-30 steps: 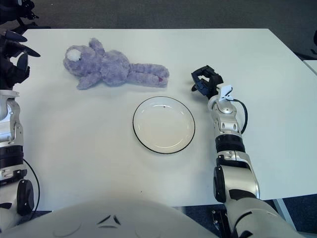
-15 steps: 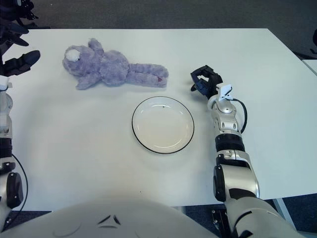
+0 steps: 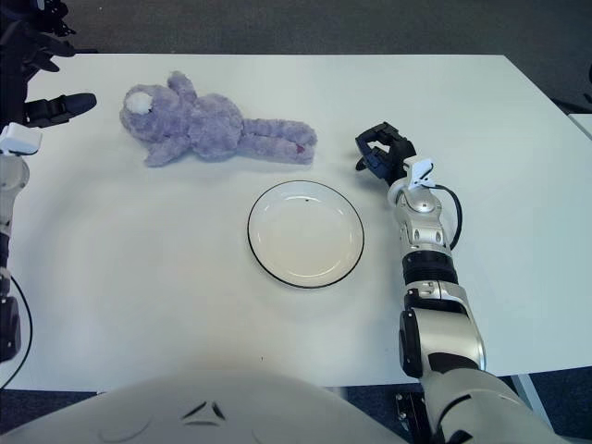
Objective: Put the doll into the plate.
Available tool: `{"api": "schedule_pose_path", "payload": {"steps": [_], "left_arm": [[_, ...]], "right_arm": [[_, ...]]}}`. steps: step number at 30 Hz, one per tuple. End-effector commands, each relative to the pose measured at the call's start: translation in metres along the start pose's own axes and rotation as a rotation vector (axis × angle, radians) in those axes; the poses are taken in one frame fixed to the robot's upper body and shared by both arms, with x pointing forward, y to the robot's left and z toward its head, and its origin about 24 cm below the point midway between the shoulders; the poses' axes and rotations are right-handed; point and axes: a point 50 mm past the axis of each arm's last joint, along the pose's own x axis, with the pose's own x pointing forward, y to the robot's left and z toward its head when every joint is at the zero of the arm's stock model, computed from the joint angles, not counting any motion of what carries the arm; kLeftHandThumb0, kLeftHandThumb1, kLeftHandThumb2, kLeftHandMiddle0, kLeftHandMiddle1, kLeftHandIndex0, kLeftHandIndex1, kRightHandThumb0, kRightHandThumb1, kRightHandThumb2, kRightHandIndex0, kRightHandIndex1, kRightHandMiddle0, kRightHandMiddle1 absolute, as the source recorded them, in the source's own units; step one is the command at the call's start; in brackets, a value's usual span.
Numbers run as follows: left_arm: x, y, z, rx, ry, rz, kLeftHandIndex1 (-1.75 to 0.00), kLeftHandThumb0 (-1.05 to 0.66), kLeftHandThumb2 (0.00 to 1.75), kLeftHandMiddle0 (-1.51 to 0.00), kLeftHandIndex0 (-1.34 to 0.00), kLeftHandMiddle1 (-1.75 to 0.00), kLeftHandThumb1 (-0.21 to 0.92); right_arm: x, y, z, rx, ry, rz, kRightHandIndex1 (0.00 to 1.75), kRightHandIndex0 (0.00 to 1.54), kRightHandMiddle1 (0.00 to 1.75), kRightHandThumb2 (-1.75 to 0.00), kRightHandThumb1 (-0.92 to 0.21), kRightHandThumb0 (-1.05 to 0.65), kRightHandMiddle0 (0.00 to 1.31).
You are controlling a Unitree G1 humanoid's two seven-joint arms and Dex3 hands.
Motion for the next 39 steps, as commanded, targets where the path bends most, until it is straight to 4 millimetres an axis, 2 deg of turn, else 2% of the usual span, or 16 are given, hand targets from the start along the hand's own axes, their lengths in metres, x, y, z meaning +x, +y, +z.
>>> {"api": "schedule_pose_path", "payload": {"steps": [1,4,8,12,15,22,25,39], "left_arm": [[0.017,0.005,-0.003,0.029,0.031,-0.148,-0.72,-0.45,0.20,-0.64,-0.37,-0.04,0.92],[0.025,0.002,-0.005,0.033,0.059,-0.219,-0.45,-0.49,0.11,-0.59,-0.39,-0.01,0.92],[0.027,0.002,-0.006,0.027,0.068,-0.240,-0.33,-0.50,0.08,-0.56,-0.40,0.00,0.92],[0.027,0.003,-0.006,0.023,0.069,-0.245,-0.31,-0.50,0.07,-0.55,-0.40,0.00,0.92],[0.036,-0.005,-0.005,0.057,0.061,-0.376,-0.28,-0.54,0.05,-0.52,-0.39,0.00,0.92],[0.044,-0.008,-0.003,0.033,0.064,-0.498,-0.17,-0.60,0.01,-0.41,-0.35,0.00,0.90],[0.049,-0.009,-0.001,0.000,0.067,-0.578,-0.11,-0.64,0.00,-0.34,-0.28,0.00,0.88],[0.057,-0.016,0.004,-0.081,0.055,-0.679,-0.05,-0.86,0.01,-0.26,-0.24,0.00,0.89]], "right_arm": [[-0.015,0.005,-0.032,-0.006,0.145,0.032,1.52,0.75,1.48,-0.28,-0.92,-0.36,0.46],[-0.015,0.004,-0.032,-0.006,0.148,0.032,1.52,0.76,1.48,-0.28,-0.92,-0.36,0.46],[-0.014,0.004,-0.032,-0.006,0.148,0.033,1.51,0.76,1.48,-0.28,-0.92,-0.36,0.46],[-0.014,0.004,-0.032,-0.006,0.148,0.033,1.51,0.76,1.48,-0.28,-0.92,-0.36,0.46],[-0.014,0.004,-0.033,-0.004,0.156,0.037,1.51,0.76,1.48,-0.28,-0.92,-0.36,0.46],[-0.015,0.005,-0.034,0.001,0.163,0.041,1.51,0.76,1.48,-0.27,-0.92,-0.36,0.47],[-0.015,0.005,-0.035,0.008,0.172,0.044,1.51,0.76,1.48,-0.27,-0.92,-0.36,0.47],[-0.016,0.006,-0.035,0.015,0.178,0.049,1.49,0.76,1.48,-0.27,-0.92,-0.36,0.47]]}}
